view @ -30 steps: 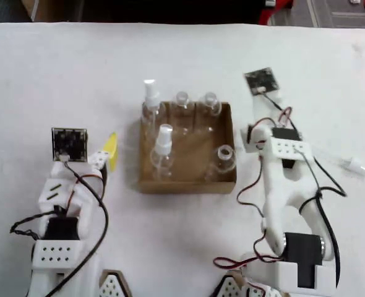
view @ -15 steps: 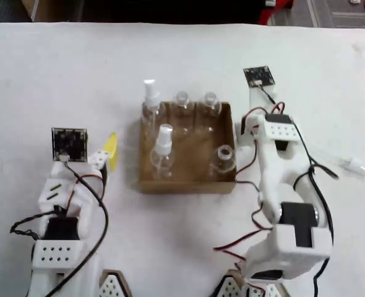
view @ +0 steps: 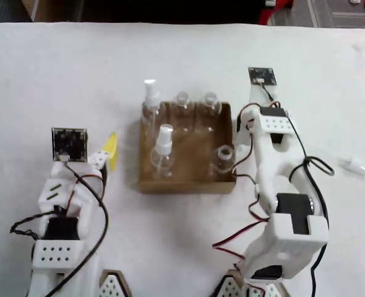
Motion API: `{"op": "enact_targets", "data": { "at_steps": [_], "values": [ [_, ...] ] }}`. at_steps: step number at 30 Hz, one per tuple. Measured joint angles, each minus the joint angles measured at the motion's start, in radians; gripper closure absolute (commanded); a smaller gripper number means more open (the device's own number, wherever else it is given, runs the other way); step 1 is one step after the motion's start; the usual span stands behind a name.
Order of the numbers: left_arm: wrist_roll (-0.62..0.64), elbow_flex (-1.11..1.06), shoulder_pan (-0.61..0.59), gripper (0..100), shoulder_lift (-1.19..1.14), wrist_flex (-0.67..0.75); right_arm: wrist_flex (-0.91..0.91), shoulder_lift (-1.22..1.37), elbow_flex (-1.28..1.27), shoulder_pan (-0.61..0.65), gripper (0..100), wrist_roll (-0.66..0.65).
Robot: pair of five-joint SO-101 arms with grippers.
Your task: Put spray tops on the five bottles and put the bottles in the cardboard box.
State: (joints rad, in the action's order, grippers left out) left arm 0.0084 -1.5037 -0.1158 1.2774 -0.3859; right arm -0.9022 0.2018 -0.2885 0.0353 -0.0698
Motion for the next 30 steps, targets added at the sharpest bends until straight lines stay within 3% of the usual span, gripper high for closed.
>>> {"op": "enact_targets", "data": {
  "at_steps": [30],
  "values": [
    [0.000,0.000,0.000,79,0.000,0.000,0.002,0.026,0.015,0.055,85.4,0.009]
  ]
}}
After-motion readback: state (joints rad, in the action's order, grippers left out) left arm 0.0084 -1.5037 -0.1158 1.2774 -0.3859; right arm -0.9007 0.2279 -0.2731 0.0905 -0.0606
